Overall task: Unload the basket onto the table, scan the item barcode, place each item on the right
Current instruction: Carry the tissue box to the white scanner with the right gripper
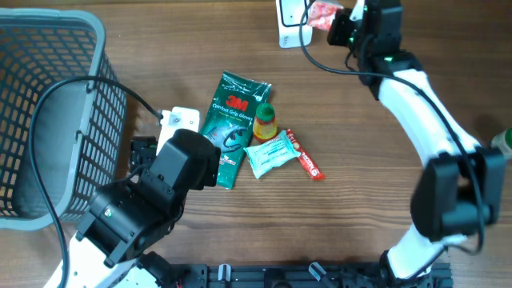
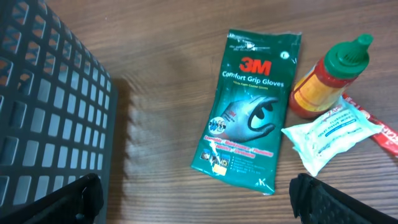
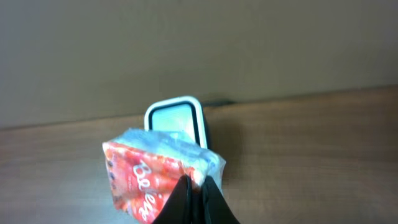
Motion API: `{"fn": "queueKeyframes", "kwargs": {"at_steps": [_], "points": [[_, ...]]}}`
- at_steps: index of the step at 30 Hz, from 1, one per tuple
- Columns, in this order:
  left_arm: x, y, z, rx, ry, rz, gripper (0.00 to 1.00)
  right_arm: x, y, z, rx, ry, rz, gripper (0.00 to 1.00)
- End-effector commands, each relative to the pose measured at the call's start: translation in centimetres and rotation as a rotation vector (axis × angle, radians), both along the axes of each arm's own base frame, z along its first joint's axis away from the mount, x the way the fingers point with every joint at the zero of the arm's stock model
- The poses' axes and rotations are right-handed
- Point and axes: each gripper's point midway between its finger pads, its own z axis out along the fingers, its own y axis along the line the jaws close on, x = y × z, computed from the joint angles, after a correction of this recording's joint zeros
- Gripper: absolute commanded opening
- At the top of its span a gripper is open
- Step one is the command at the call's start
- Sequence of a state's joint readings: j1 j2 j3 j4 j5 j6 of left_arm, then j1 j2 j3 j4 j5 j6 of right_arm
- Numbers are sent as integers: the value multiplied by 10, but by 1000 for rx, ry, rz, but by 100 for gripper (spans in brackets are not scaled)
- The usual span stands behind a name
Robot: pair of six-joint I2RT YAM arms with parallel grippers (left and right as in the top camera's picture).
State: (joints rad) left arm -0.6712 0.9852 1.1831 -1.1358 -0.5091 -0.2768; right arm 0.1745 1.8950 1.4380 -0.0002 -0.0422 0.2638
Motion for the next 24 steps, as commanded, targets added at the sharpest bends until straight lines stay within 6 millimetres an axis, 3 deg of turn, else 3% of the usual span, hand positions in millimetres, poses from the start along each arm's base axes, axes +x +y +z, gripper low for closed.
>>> {"fn": "queueKeyframes", "kwargs": {"at_steps": [1, 9, 19, 24], "points": [[0, 0, 1, -20, -3, 14, 100, 28, 17, -30, -17, -74, 71, 4], [0, 0, 1, -20, -3, 14, 100, 63, 35, -52, 35, -290, 120, 4], [0, 0, 1, -20, -3, 14, 100, 70, 55, -65, 49, -387, 147, 4], [0, 0, 1, -20, -3, 14, 100, 72, 50, -71, 37, -389, 106, 4]]}}
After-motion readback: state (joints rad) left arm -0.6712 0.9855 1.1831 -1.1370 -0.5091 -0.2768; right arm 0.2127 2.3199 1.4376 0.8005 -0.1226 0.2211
